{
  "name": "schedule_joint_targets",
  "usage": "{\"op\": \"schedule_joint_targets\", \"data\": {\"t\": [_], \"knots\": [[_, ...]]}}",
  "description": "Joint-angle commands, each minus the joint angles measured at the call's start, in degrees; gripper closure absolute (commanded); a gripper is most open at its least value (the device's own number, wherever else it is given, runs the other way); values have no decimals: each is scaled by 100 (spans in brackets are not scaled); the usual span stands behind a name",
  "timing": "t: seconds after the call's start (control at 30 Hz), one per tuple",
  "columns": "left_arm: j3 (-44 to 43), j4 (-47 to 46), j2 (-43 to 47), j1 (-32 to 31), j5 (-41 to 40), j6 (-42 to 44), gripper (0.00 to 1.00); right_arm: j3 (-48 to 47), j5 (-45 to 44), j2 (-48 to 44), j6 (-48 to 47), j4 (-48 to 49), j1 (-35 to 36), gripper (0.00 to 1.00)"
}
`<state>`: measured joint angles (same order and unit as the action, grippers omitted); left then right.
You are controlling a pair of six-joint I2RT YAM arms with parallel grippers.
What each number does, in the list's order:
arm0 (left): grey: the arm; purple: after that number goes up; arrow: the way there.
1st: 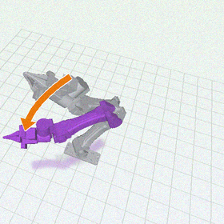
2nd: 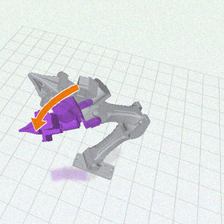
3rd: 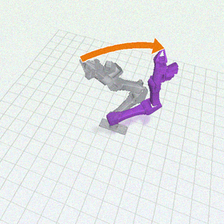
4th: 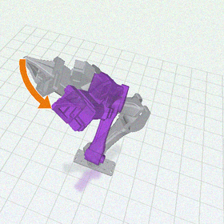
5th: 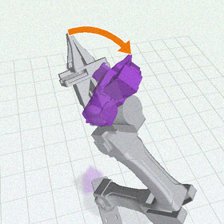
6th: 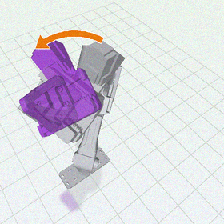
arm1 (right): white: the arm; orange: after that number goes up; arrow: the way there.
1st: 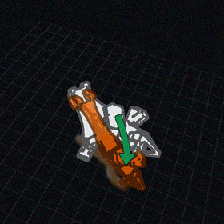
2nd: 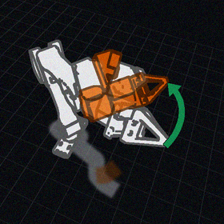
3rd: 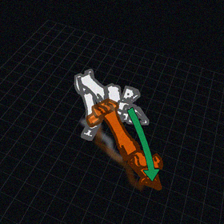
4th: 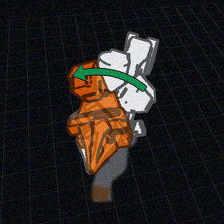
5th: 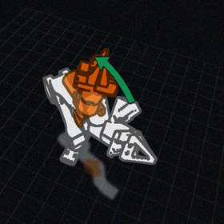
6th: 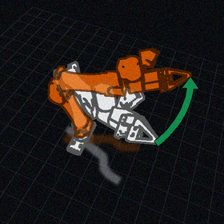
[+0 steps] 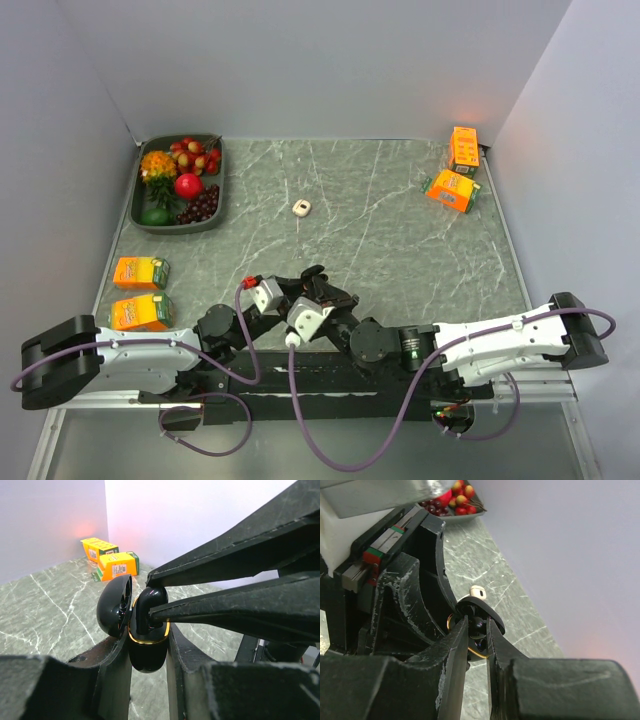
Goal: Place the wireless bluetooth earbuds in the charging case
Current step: Place the earbud in the charging case.
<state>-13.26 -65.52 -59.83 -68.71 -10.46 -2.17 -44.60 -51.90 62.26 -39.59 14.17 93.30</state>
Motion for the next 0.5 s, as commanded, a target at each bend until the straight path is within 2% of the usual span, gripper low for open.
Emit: {"op": "schedule_joint_targets", "data": {"t": [0.0,0.33,0.47], "knots": [[-248,-313,42,33,-26,-29,99,48,119,111,-75,279,215,100],[-248,-339,42,33,-53,15,99,-66,312,32,92,86,250,100],[-204,-374,42,42,-79,15,99,-101,338,-3,118,42,277,94]]}}
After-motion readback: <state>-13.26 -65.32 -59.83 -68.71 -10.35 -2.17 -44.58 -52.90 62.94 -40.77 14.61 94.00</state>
